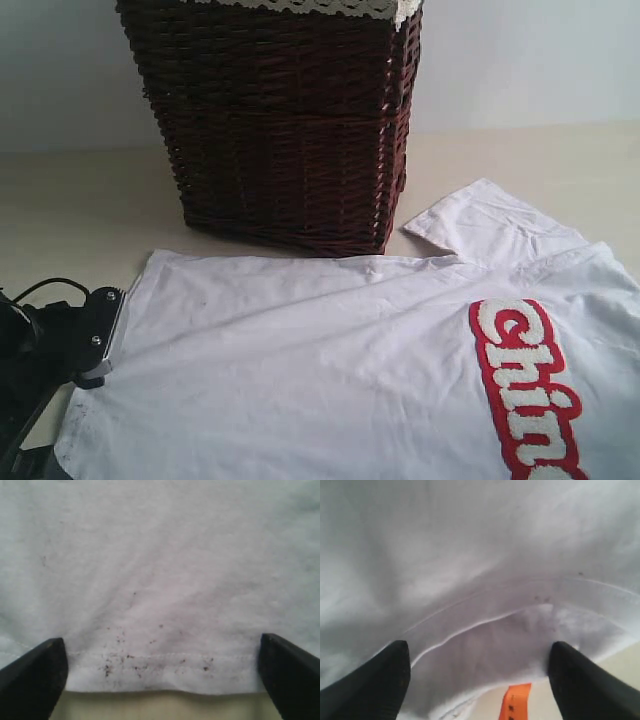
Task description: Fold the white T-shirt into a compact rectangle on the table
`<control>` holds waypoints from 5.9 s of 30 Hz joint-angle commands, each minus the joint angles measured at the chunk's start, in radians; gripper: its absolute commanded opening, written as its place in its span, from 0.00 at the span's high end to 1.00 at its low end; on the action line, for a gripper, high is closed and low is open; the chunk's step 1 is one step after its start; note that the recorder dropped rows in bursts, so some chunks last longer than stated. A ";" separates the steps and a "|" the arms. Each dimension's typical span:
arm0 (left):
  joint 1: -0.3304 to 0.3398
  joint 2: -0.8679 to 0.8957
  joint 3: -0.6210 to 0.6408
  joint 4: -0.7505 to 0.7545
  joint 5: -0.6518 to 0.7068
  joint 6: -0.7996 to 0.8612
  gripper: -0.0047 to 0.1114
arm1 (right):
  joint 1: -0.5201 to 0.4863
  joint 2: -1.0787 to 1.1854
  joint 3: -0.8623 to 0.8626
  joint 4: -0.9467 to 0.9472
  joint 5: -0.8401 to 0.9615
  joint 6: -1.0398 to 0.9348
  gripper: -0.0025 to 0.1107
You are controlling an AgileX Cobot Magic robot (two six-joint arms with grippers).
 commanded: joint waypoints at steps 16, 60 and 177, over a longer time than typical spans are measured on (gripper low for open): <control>0.004 0.033 0.019 0.035 0.029 -0.026 0.10 | 0.038 0.144 -0.005 -0.229 -0.170 -0.020 0.72; 0.004 0.033 0.019 0.032 0.029 -0.026 0.10 | 0.038 -0.025 -0.005 0.020 -0.042 -0.018 0.98; 0.004 -0.881 -0.396 0.242 0.287 -0.572 0.96 | 0.038 -1.122 -0.096 0.464 0.310 0.198 0.98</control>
